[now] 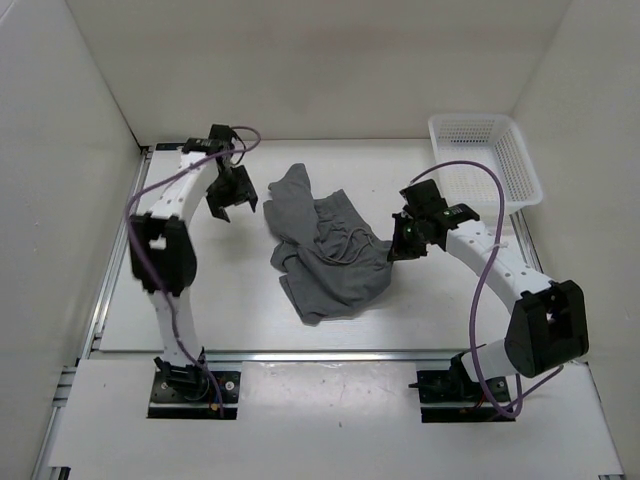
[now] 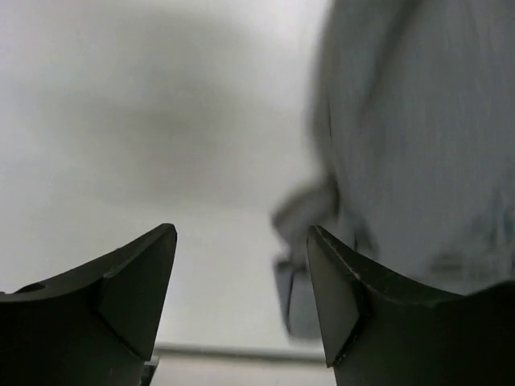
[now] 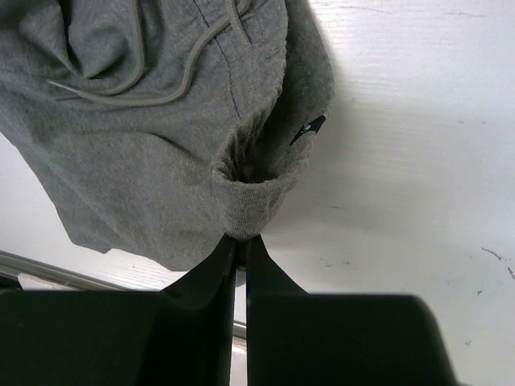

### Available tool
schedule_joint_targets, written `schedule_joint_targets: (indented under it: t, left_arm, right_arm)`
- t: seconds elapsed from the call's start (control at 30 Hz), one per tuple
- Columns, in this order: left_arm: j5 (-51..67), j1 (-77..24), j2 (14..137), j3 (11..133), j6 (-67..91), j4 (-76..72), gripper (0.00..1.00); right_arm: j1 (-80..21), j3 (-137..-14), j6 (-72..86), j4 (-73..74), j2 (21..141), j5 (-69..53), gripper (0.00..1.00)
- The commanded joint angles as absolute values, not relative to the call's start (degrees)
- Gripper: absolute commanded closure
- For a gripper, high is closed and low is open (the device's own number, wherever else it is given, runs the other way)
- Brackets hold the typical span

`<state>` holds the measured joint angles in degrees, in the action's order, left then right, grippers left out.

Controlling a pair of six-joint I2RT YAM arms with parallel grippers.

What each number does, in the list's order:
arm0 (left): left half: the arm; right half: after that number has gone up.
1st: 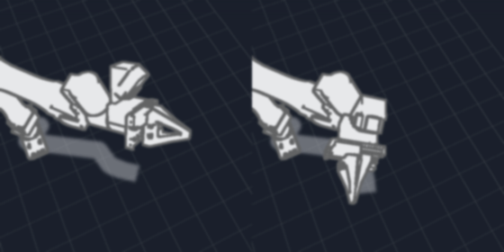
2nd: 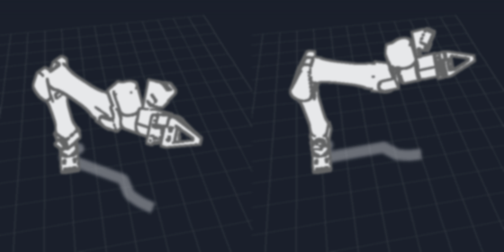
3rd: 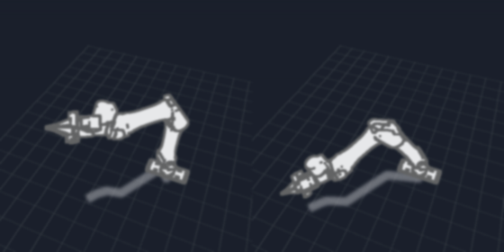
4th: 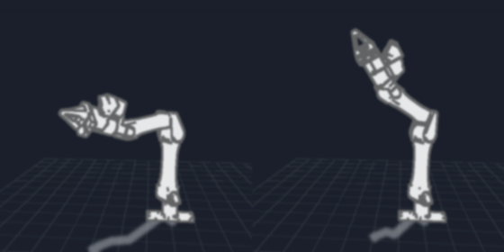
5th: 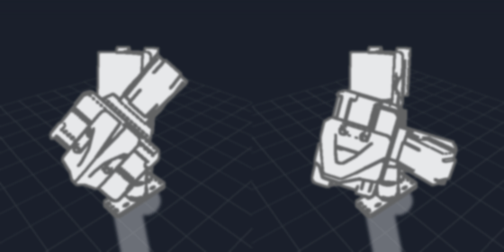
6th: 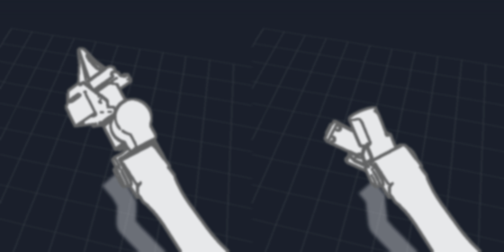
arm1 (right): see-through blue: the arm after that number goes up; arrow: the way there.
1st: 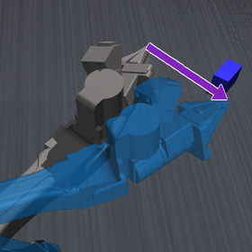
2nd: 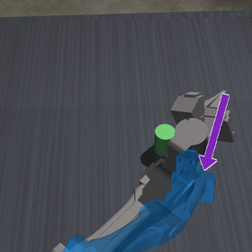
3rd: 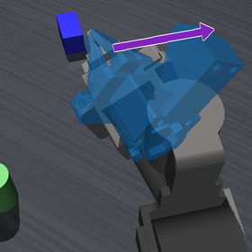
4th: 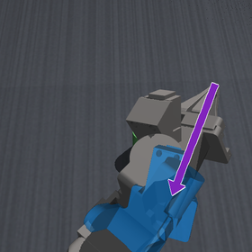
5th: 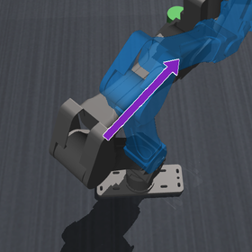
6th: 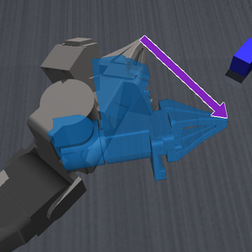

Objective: Fold and stack the shorts
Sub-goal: Flatten the shorts out

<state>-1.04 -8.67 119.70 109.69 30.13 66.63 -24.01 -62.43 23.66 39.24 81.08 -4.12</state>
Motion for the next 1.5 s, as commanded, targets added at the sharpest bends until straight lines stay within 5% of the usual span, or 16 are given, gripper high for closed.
schedule_joint_targets:
  t: [0.0, 0.23, 0.4, 0.53, 0.7, 1.3, 1.47]
  left_arm:
    - [-0.28, -12.82, 95.24, 97.43, 31.28, 63.2, 0.24]
    - [12.39, -28.26, 82.79, 59.98, 46.81, 49.41, 0.52]
    - [9.15, -37.87, 87.0, 59.5, 51.59, 47.9, 0.6]
    - [5.19, -38.5, 92.71, 60.56, 52.73, 46.59, 0.5]
    - [3.96, -32.53, 96.5, 59.94, 52.12, 43.95, 0.71]
    - [2.46, -30.76, 98.19, 63.11, 53.96, 42.1, 0.62]
    - [0.53, -31.29, 95.19, 61.26, 54.76, 42.1, 0.51]
  right_arm:
    - [-23.99, -62.67, 24.87, 36.83, 81.91, -3.87, 1.0]
    - [-23.99, -62.67, 26.46, 36.21, 81.91, -4.92, 1.0]
    - [-22.86, -62.67, 26.46, 36.21, 81.39, -5.45, 1.0]
    - [-22.33, -62.67, 26.46, 36.21, 80.86, -5.45, 1.0]
    - [-21.8, -62.14, 26.46, 37.44, 78.93, -5.45, 1.0]
    - [-20.74, -61.08, 24.87, 37.97, 77.78, -5.45, 1.0]
    - [-20.74, -60.56, 24.87, 37.97, 77.78, -5.45, 1.0]
